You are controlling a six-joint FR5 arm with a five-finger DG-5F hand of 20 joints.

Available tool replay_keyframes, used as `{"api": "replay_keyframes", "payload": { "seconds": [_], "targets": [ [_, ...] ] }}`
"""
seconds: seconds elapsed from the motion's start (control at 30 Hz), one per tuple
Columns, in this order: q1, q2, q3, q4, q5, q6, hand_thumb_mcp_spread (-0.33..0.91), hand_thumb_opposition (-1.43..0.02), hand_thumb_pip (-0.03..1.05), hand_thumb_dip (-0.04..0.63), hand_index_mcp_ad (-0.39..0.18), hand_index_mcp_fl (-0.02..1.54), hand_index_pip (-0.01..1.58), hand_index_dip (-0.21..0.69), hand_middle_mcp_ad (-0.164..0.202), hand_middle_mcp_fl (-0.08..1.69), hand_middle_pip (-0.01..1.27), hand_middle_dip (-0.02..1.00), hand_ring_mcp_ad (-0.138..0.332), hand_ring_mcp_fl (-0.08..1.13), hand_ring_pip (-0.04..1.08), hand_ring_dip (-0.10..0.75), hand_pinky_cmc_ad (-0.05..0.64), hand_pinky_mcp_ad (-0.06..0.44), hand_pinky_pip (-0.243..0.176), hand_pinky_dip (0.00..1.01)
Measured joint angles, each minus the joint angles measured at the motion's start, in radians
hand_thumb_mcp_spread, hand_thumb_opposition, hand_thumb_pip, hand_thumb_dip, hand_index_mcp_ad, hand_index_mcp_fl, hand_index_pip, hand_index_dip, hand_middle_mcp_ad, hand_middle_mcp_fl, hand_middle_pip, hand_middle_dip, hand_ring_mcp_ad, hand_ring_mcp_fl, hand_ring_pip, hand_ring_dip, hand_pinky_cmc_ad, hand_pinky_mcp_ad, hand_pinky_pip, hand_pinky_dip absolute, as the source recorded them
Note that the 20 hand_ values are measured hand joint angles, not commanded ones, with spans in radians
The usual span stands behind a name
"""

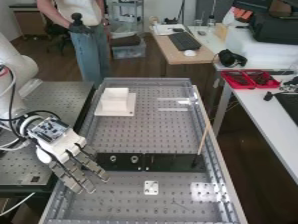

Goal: Grab the smaller nut and place it in the white container

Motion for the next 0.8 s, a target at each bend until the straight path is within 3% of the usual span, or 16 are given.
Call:
{"api": "replay_keyframes", "payload": {
  "seconds": [0.2,0.6,0.8],
  "targets": [
    [-0.005,0.018,0.002,0.002,-0.007,-0.016,0.35,-0.84,0.68,0.202,-0.162,0.51,1.51,-0.049,0.010,0.14,0.13,0.20,0.152,0.03,0.09,0.080,0.281,0.113,-0.026,0.35],
    [0.004,0.110,-0.002,0.026,-0.055,-0.079,0.35,-0.84,0.68,0.202,-0.162,0.51,1.51,-0.049,0.012,0.14,0.13,0.20,0.150,0.05,0.09,0.080,0.278,0.113,-0.030,0.33],
    [0.026,0.165,-0.007,0.024,-0.086,-0.091,0.35,-0.84,0.68,0.202,-0.162,0.51,1.51,-0.049,0.012,0.14,0.13,0.20,0.150,0.05,0.09,0.080,0.283,0.115,-0.012,0.33]
  ]
}}
